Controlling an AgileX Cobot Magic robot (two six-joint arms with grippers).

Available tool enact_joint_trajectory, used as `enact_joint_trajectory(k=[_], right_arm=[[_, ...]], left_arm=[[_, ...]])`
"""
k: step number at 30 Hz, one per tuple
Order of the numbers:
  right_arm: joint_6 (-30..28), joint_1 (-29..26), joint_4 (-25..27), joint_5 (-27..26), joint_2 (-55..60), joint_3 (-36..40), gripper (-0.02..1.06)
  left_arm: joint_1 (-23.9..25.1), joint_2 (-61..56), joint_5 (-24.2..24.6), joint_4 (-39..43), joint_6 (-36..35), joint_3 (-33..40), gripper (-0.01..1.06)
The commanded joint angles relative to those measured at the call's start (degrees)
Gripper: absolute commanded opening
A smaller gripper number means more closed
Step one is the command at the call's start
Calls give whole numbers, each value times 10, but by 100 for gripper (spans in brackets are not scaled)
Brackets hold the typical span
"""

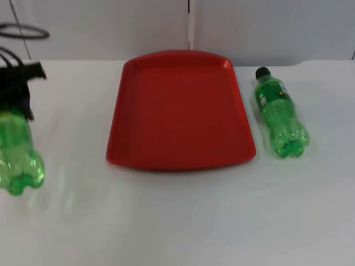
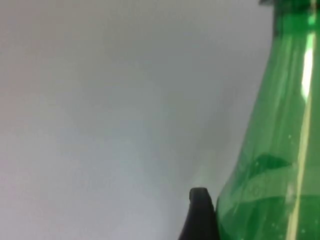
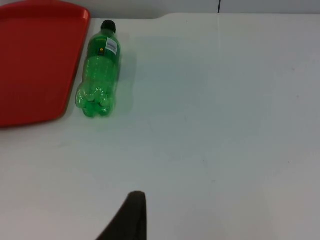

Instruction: Place the bottle upright on the tray.

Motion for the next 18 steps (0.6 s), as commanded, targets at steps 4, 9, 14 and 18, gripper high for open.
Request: enact_joint_trajectory(k=[4,9,14,18], right_arm=[[-3,-4,1,-5,-2,0,105],[-3,-4,1,-5,-2,0,105],[-3,-4,1,-5,-2,0,105],[-3,-4,1,-5,-2,0,105]], left_arm=[[-3,-86,-22,-36,48,1,0],[-3,-161,-70,-48,62,1,0],[-3,-226,-133,-93,118,1,0],[-3,-254,-169,-141,197,1,0]])
